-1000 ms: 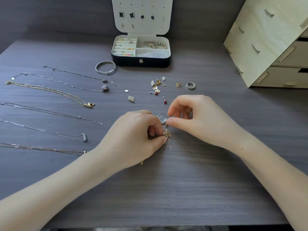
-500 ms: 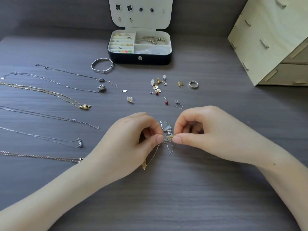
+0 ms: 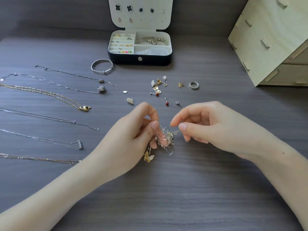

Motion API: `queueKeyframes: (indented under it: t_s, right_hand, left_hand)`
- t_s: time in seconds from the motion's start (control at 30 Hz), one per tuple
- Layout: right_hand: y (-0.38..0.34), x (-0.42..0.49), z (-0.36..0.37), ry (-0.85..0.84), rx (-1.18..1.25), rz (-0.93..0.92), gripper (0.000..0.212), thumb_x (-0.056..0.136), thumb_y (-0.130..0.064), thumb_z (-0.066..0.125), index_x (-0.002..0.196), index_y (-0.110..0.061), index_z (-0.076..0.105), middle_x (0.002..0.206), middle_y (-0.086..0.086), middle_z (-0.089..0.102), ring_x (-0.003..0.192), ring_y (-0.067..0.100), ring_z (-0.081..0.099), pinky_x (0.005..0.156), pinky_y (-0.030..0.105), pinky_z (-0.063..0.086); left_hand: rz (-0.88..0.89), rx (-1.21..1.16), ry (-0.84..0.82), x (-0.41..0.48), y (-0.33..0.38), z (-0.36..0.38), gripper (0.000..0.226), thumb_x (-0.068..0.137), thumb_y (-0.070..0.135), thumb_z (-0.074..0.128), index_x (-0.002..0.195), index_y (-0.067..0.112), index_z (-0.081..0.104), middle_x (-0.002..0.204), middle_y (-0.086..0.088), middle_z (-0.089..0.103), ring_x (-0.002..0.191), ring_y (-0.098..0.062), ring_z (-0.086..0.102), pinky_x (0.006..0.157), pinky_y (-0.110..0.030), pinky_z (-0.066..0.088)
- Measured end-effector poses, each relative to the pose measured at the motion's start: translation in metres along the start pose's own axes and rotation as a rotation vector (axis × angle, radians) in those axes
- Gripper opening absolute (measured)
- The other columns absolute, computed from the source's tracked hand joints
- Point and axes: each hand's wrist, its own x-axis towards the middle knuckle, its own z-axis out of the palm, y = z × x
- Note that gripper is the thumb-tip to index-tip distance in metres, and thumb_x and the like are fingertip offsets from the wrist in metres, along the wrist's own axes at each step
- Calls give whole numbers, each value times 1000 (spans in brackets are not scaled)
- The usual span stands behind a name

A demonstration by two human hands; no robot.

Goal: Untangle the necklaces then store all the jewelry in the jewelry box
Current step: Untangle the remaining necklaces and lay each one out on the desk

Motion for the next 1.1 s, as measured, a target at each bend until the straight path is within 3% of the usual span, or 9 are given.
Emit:
queueKeyframes:
  t_s: [0.13,0.27,0.4,0.53,0.6,0.77,0.87,0.97,1.1]
  right_hand:
    - [0,-1,-3,-12,-74,8,18,90,-14,56,85,-26,69,58,-8,60,62,14,50,62,30,38]
    - [-3,-3,-7,-93,-143,8,19,90,-16,55,88,-29,69,58,-8,61,63,19,52,60,26,39]
    - [1,-2,-8,91,-141,-88,20,88,-14,56,84,-28,69,61,-5,60,69,28,56,61,29,43]
    - [1,-1,-7,255,-136,-176,22,87,-10,57,82,-28,68,72,-4,63,63,15,55,57,14,40]
    - [1,0,-7,289,-138,-213,23,88,-8,58,82,-28,68,74,-5,65,65,11,58,59,17,43]
    - [9,5,1,390,-222,-268,19,87,-10,62,86,-28,67,76,-9,67,71,8,60,63,17,46]
    - [12,6,8,350,-424,-343,21,81,-14,61,97,-26,68,96,-13,66,90,8,58,78,26,47]
    - [15,4,15,180,-582,-423,30,74,-20,61,103,-26,68,116,-6,60,110,17,50,94,31,38]
    - [17,6,24,140,-633,-433,24,76,-28,59,98,-27,69,116,-5,59,111,19,48,90,42,41]
  left_hand:
    - [8,32,18,0,3,1,15,97,13,41,83,19,39,68,7,69,53,-16,55,56,-30,48]
    - [-18,32,24,0,4,1,17,98,13,40,83,20,38,67,7,69,51,-19,54,56,-33,46]
    - [-36,32,-10,0,4,-1,16,98,15,40,83,21,39,65,8,68,50,-17,51,54,-29,43]
    - [-79,-26,-42,1,4,-2,16,98,13,42,83,20,41,64,4,68,50,-19,49,55,-30,43]
    - [-103,-88,-57,1,4,-3,14,96,14,50,85,18,43,64,3,68,50,-19,48,54,-28,42]
    - [-150,-132,-75,2,4,-5,31,64,24,67,90,26,50,68,3,68,55,-18,48,54,-24,41]
    - [-151,-189,-62,3,3,-6,35,60,18,69,91,24,54,65,2,66,56,-20,46,54,-26,41]
    - [-142,-275,-58,3,3,-8,33,60,12,69,90,20,57,63,0,64,59,-21,46,53,-23,37]
    - [-136,-392,-69,3,6,-10,32,60,4,64,89,13,57,59,-2,60,54,-13,52,47,-16,36]
